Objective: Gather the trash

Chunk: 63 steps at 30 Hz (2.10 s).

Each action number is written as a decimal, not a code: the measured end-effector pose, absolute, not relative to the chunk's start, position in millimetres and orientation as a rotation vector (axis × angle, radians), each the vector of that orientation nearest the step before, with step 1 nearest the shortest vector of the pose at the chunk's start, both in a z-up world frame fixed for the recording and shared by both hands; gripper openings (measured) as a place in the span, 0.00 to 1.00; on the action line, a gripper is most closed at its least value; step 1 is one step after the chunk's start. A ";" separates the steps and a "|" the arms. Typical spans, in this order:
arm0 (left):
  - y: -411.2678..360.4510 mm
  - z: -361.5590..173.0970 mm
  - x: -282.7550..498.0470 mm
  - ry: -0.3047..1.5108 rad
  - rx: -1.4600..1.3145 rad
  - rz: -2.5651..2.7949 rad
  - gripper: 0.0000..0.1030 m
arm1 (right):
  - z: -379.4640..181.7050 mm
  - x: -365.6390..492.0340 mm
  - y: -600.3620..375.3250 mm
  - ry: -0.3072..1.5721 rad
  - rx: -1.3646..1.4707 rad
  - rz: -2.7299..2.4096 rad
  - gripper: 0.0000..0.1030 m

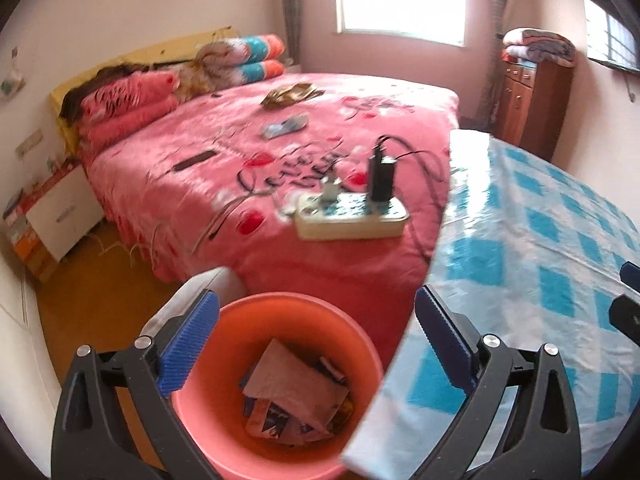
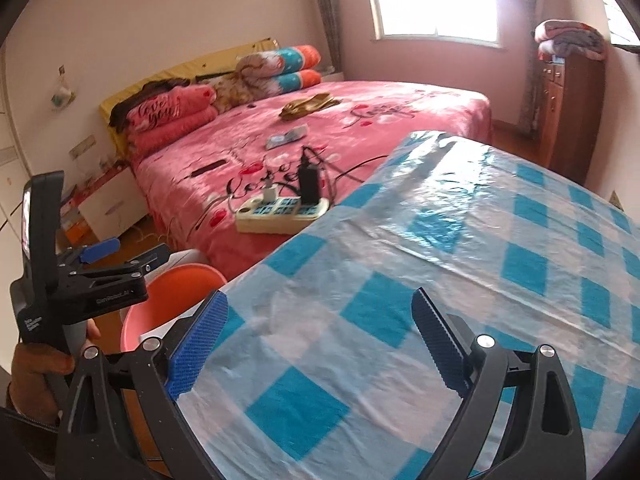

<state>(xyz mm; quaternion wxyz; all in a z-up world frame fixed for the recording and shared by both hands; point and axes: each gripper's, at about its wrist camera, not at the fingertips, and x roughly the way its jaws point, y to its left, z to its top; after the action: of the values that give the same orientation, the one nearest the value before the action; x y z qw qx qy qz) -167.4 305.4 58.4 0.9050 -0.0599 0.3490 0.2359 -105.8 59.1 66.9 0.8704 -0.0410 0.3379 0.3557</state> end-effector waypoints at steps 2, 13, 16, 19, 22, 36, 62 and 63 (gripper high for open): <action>296.5 63.7 -164.3 0.713 -0.116 0.474 0.96 | 70.6 -106.1 46.6 0.683 -0.075 0.727 0.91; 235.7 88.4 -146.9 0.686 -0.029 0.391 0.96 | 81.0 -116.2 -10.7 0.567 -0.020 0.657 0.92; 221.0 92.4 -143.2 0.681 -0.014 0.369 0.96 | 82.4 -117.7 -28.4 0.543 0.011 0.639 0.92; 207.1 94.5 -139.5 0.680 0.001 0.350 0.96 | 84.7 -118.0 -45.8 0.523 0.045 0.619 0.92; 195.4 95.3 -137.4 0.682 0.012 0.333 0.96 | 87.2 -118.0 -66.9 0.500 0.084 0.593 0.92; 145.8 99.4 -122.4 0.695 0.055 0.266 0.96 | 86.5 -112.6 -145.3 0.435 0.237 0.490 0.93; 18.4 99.8 -73.4 0.649 0.092 0.010 0.96 | 66.9 -99.4 -242.1 0.360 0.257 0.198 0.93; 14.1 100.2 -71.7 0.647 0.094 -0.003 0.96 | 65.6 -98.8 -244.4 0.362 0.260 0.195 0.93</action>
<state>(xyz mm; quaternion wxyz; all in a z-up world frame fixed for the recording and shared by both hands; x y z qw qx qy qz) -71.7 14.1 100.2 0.9470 0.0459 0.3179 -0.0015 -98.8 -244.4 65.6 0.9705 0.1289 0.1795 0.0963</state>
